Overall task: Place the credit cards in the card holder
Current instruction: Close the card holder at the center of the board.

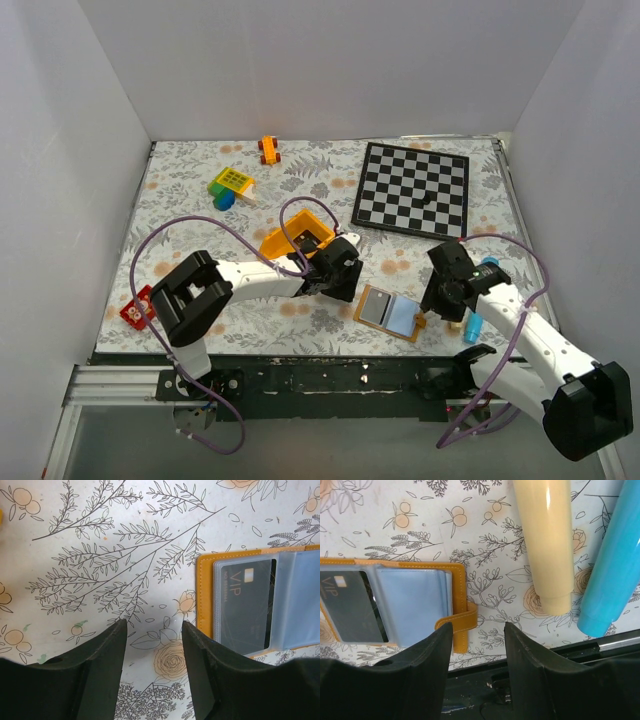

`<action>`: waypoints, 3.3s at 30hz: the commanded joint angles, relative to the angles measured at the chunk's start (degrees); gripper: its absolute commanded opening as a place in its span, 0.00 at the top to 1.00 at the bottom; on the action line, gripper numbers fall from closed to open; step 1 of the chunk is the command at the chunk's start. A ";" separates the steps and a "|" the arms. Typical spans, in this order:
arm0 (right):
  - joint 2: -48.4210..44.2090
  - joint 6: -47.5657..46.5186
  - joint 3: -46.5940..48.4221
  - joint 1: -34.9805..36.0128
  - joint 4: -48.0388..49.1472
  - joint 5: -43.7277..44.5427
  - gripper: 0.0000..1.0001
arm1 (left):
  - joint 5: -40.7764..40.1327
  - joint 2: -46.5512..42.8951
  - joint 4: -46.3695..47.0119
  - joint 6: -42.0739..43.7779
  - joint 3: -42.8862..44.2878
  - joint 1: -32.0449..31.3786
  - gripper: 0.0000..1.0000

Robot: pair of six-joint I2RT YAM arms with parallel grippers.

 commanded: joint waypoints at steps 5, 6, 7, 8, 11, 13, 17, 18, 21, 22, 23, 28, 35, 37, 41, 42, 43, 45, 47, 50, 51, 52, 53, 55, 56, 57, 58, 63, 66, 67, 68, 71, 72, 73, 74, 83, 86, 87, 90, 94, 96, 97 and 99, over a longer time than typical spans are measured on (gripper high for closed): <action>1.34 6.09 -3.55 -0.71 5.88 -1.65 0.41 | 0.99 0.96 1.23 1.15 1.27 0.30 0.53; 0.98 5.48 -3.46 -0.71 6.93 -2.35 0.41 | 1.08 1.05 1.23 1.23 1.36 0.30 0.53; 0.81 4.25 -3.11 -0.71 8.07 -3.40 0.40 | 1.16 1.05 1.23 1.23 1.44 0.30 0.53; 0.98 3.46 -2.41 -0.71 8.17 -4.28 0.39 | 1.25 1.05 1.23 1.23 1.36 0.30 0.53; 2.64 0.82 0.31 -0.71 7.39 -6.05 0.38 | 1.52 1.40 1.32 1.23 1.71 0.30 0.53; 3.88 -0.32 1.19 -0.71 6.86 -6.83 0.38 | 1.69 1.58 1.32 1.23 1.80 0.30 0.54; 6.42 -1.64 1.81 -0.71 6.07 -8.51 0.38 | 2.04 1.58 1.50 1.06 1.71 0.22 0.54; 6.86 -1.73 1.73 -0.63 6.06 -8.86 0.38 | 1.96 1.67 1.50 0.97 1.80 0.30 0.54; 8.01 -1.91 1.38 -0.54 5.45 -9.21 0.41 | 2.13 1.75 1.58 1.06 1.62 0.30 0.55; 8.19 -2.08 1.29 -0.45 5.19 -9.39 0.42 | 2.05 1.84 1.58 1.14 1.62 0.30 0.55; 8.36 -2.35 1.29 -0.36 4.92 -9.56 0.43 | 2.13 1.84 1.58 1.23 1.62 0.30 0.55; 9.06 -3.14 0.41 0.08 4.48 -9.65 0.45 | 2.13 2.10 1.85 1.23 1.53 0.30 0.55; 11.53 -3.58 -1.26 0.34 6.24 -10.62 0.44 | 2.40 1.84 1.94 1.32 1.36 0.30 0.55; 12.05 -3.58 -1.53 0.43 6.50 -10.36 0.44 | 2.40 1.75 2.02 1.32 1.18 0.22 0.55; 12.32 -3.49 -1.88 0.43 6.77 -9.65 0.50 | 2.57 1.84 2.02 1.32 1.18 0.30 0.55; 12.23 -3.58 -1.97 0.43 6.77 -9.48 0.55 | 2.48 1.84 2.02 1.32 1.27 0.22 0.55; 12.06 -3.49 -2.14 0.43 6.77 -9.48 0.59 | 2.48 1.84 2.11 1.32 1.27 0.30 0.55; 11.27 -3.05 -2.40 0.43 6.85 -9.04 0.70 | 2.48 1.93 2.11 1.32 1.36 0.30 0.55; 10.65 -2.79 -2.58 0.43 6.51 -8.60 0.76 | 2.57 2.02 2.11 1.41 1.44 0.30 0.55; 9.86 -2.61 -2.58 0.43 5.98 -8.16 0.82 | 2.75 2.28 2.11 1.41 1.71 0.30 0.55; 9.60 -2.44 -2.58 0.43 5.89 -8.33 0.83 | 2.83 2.46 2.11 1.50 1.71 0.22 0.55; 9.33 -2.52 -2.58 0.43 5.63 -8.25 0.86 | 2.84 2.37 2.11 1.58 1.80 0.22 0.55; 8.98 -2.53 -2.49 0.43 5.45 -8.25 0.87 | 2.84 2.54 2.11 1.58 1.88 0.30 0.55; 8.28 -2.35 -2.41 0.43 4.92 -8.07 0.94 | 2.92 2.54 2.11 1.58 1.97 0.30 0.55; 7.84 -2.35 -2.41 0.43 4.75 -7.98 0.94 | 2.92 2.72 2.11 1.58 2.06 0.30 0.55; 7.57 -2.26 -2.41 0.43 4.57 -7.89 0.96 | 3.01 2.81 2.11 1.58 2.23 0.30 0.55; 7.14 -2.26 -2.58 0.43 4.48 -7.89 0.99 | 3.01 2.90 2.11 1.58 2.24 0.30 0.55; 5.38 -1.82 -2.76 0.43 4.22 -7.28 0.99 | 4.15 3.86 2.81 1.58 2.59 0.30 0.55; 5.64 -1.73 -2.76 0.43 4.30 -6.75 0.99 | 5.90 4.65 2.82 1.50 2.59 0.22 0.59; 5.99 -1.73 -2.67 0.43 4.48 -6.92 0.99 | 6.00 4.65 2.90 1.24 2.33 0.22 0.61; 6.34 -1.65 -2.76 0.43 4.74 -7.01 0.99 | 6.00 4.57 3.25 0.97 1.71 0.30 0.61; 6.87 -1.65 -3.02 0.43 5.88 -8.07 0.99 | 9.68 3.95 4.83 0.18 -0.04 0.30 0.63; 7.13 -1.65 -3.19 0.43 6.24 -8.16 0.99 | 10.74 3.69 5.62 -0.08 -0.57 0.30 0.63; 7.39 -1.65 -3.28 0.43 6.50 -8.51 0.99 | 11.44 3.34 6.41 -0.35 -1.10 0.22 0.64; 7.66 -1.65 -3.37 0.43 6.85 -8.68 0.99 | 12.49 3.08 7.38 -0.70 -1.80 0.30 0.64; 9.24 -1.73 -3.90 0.43 8.88 -10.09 0.99 | 20.23 3.69 15.99 -3.95 -4.53 0.22 0.66; 9.24 -1.82 -4.25 0.43 9.23 -10.18 0.99 | 21.20 3.95 16.87 -4.48 -4.53 0.30 0.66; 9.33 -1.65 -4.43 0.43 9.49 -10.35 0.99 | 21.47 3.69 17.22 -4.65 -4.79 0.30 0.66; 9.94 -1.65 -4.78 0.34 10.37 -11.06 0.99 | 22.17 2.29 18.72 -5.09 -5.49 0.39 0.66; 10.12 -1.65 -4.60 0.43 10.63 -10.97 0.99 | 23.84 -0.26 22.58 -6.50 -6.90 0.74 0.66; 9.34 -1.56 -4.34 0.34 10.11 -10.80 0.99 | 23.93 -1.05 23.12 -6.68 -6.99 0.74 0.65; 8.63 -1.47 -4.08 0.43 9.50 -10.45 0.99 | 23.84 -1.06 23.03 -6.68 -6.91 0.74 0.65; 6.62 -1.64 -3.11 0.43 7.92 -9.22 0.99 | 23.23 -1.06 22.42 -6.50 -6.55 0.83 0.65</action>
